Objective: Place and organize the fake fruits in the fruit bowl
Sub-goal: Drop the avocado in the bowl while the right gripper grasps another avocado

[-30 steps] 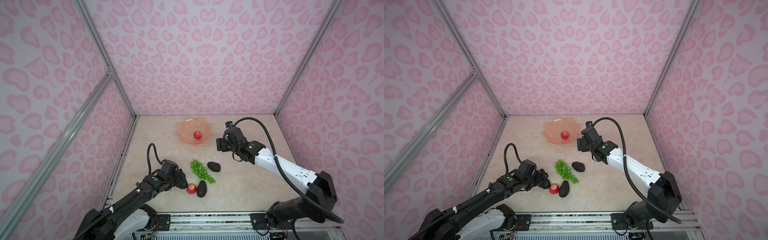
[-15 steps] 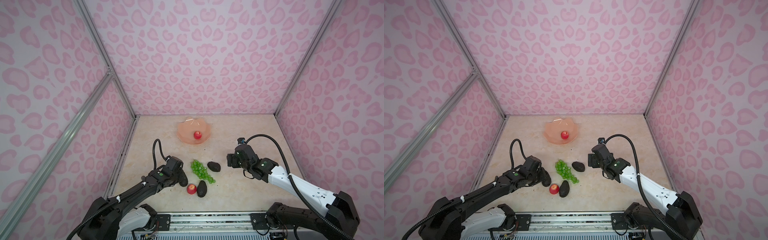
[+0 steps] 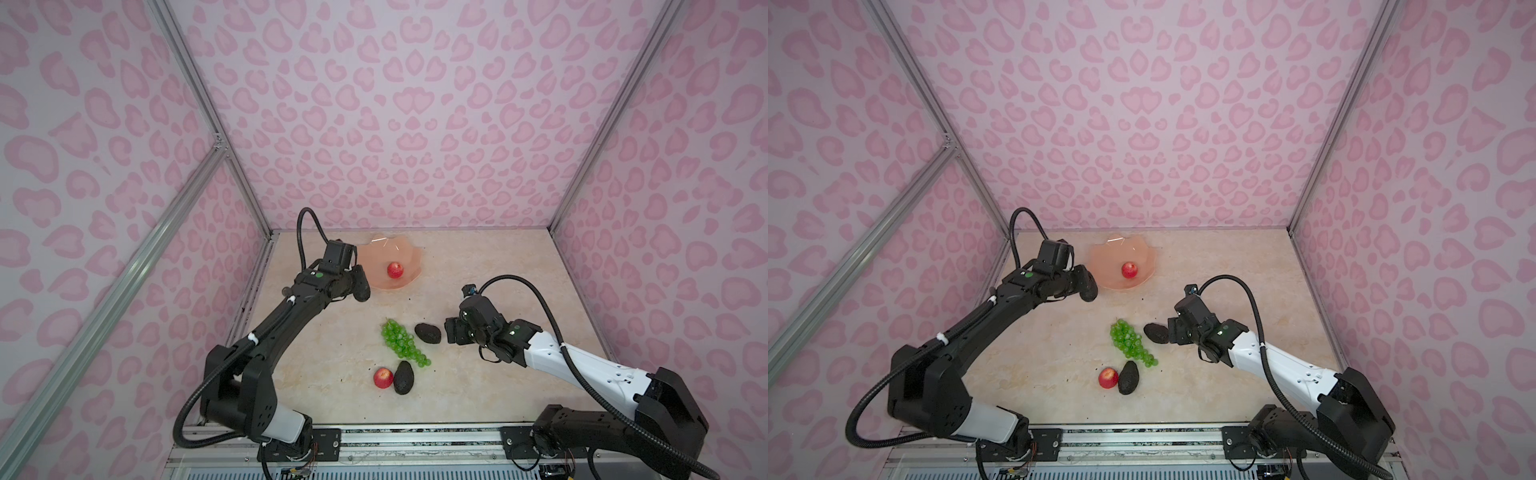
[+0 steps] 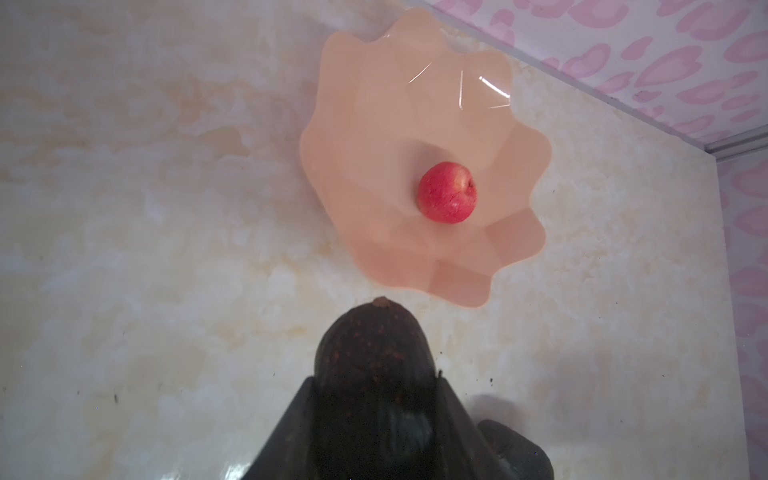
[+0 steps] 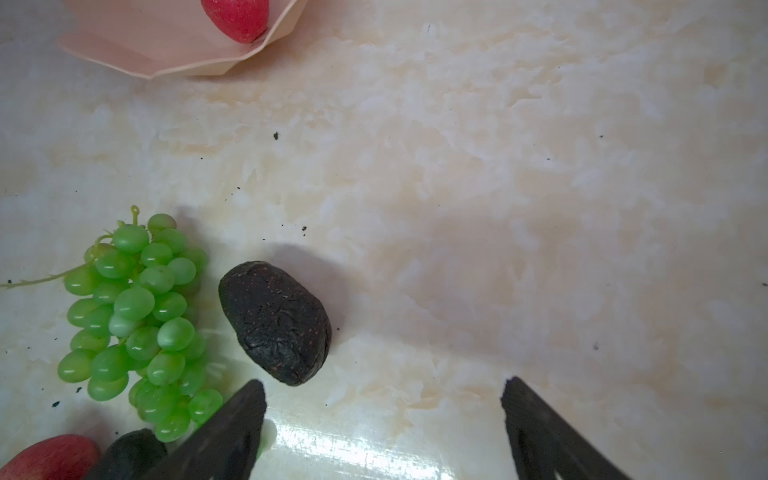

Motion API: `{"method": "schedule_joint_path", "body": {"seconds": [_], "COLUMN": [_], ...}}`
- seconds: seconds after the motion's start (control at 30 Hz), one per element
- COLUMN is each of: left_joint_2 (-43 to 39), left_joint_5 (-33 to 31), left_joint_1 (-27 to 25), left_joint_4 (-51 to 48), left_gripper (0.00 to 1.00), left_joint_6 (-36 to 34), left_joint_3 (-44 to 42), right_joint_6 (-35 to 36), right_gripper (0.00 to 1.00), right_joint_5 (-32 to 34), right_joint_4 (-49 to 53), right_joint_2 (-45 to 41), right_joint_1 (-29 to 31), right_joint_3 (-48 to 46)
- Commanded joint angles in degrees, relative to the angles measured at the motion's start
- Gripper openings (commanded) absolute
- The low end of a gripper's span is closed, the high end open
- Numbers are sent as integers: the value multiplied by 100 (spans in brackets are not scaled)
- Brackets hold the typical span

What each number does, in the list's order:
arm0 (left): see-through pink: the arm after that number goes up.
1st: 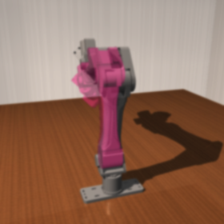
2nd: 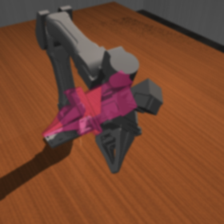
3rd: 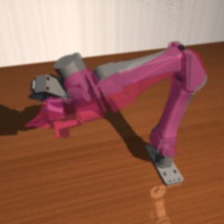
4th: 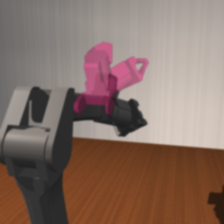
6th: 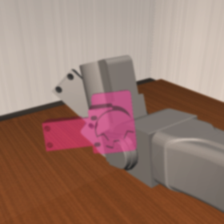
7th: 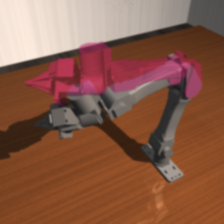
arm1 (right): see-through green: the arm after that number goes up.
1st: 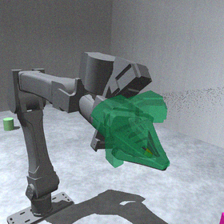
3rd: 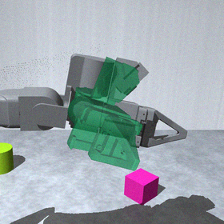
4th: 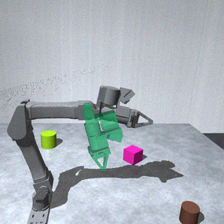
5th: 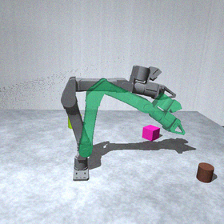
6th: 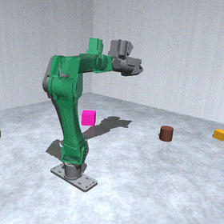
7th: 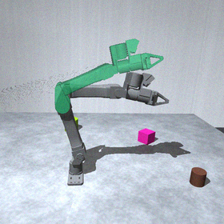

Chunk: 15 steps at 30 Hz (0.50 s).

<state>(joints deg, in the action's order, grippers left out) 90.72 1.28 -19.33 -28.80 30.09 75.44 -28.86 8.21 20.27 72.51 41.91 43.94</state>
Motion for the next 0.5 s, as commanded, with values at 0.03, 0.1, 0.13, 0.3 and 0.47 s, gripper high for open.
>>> {"method": "schedule_joint_path", "body": {"seconds": [0.03,0.1,0.13,0.3,0.47], "left_joint_2": [1218,1851,2149,3361,4105], "left_joint_5": [184,196,184,92,190], "left_joint_1": [204,273,292,320,321], "left_joint_4": [-512,-748,-858,-1214,-1458], "left_gripper": [39,39,39,39,43], "left_joint_6": [-843,-954,-1007,-1110,-1021], "left_joint_3": [1411,2115,2465,3737,4409], "right_joint_6": [132,186,217,315,500], "right_gripper": [89,89,89,89,89], "right_joint_5": [-68,-65,-84,-188,-245], "right_joint_4": [-195,-247,-272,-407,-476], "right_joint_2": [272,355,390,551,793], "right_joint_1": [143,207,236,293,358], "right_joint_3": [103,149,158,189,261]}}
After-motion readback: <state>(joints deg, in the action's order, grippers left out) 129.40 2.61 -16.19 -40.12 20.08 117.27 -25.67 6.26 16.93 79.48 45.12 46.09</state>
